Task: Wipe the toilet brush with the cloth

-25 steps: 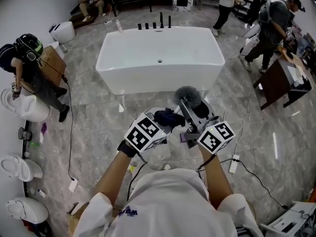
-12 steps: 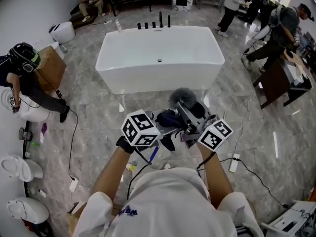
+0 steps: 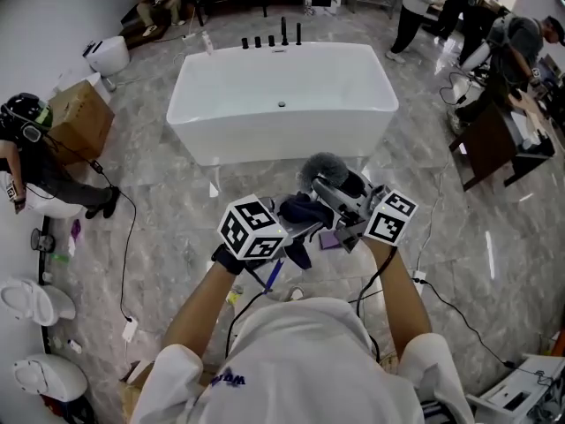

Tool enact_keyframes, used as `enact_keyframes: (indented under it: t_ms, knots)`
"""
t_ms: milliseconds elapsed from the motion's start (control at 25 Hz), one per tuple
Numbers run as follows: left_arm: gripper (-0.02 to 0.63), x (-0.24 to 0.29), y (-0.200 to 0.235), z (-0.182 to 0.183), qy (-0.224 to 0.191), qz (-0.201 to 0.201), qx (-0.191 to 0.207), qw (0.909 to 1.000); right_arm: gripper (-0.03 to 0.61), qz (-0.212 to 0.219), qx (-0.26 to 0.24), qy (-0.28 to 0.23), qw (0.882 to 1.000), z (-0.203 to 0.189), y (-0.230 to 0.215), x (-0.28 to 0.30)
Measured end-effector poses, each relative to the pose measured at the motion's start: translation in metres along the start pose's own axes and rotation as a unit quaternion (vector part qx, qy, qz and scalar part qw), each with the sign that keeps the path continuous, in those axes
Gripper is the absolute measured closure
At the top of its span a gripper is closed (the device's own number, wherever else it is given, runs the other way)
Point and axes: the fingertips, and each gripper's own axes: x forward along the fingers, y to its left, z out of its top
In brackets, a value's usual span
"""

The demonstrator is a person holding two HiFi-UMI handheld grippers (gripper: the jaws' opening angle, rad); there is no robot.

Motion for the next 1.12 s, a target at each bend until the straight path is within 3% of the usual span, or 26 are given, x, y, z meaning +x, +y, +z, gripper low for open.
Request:
enact_keyframes:
  t_ms: [80,120,200,320,480,800,1000,1120]
  knots:
    - [0.557,0.001,-0.001,-0.004,0.005,-0.004,-0.003,1.0,0.247,0.031,-0.009,0.039,0.999,-0.004,-0.002,0.004]
    - [0.557,0.002,-0.002,-0.006,0.009,-0.009,-0.005,0.9999,0.243,0.052,-0.017,0.06,0.997,-0.006,0.0,0.005]
    - [0.555,0.005,-0.005,-0.009,0.014,-0.022,-0.01,0.9996,0.336,0.089,-0.028,0.093,0.991,-0.009,0.007,0.006]
    - [0.546,0.006,-0.005,-0.01,0.005,-0.031,-0.025,0.9992,0.359,0.109,-0.026,0.098,0.989,-0.01,0.007,0.011]
    - [0.543,0.011,0.003,-0.012,0.007,-0.017,-0.023,0.9996,0.365,0.095,-0.03,0.075,0.992,-0.003,0.0,0.012]
    - [0.528,-0.013,0.015,-0.025,0.004,-0.028,-0.045,0.9986,0.365,0.082,-0.041,0.069,0.993,0.003,-0.001,0.039]
    - [0.523,-0.009,0.025,-0.011,-0.009,0.018,-0.007,0.9998,0.367,0.08,-0.057,0.061,0.993,0.016,-0.002,0.039]
    - [0.525,-0.005,0.034,0.004,-0.037,0.061,-0.012,0.9974,0.368,0.07,-0.071,0.068,0.993,0.012,-0.004,0.038]
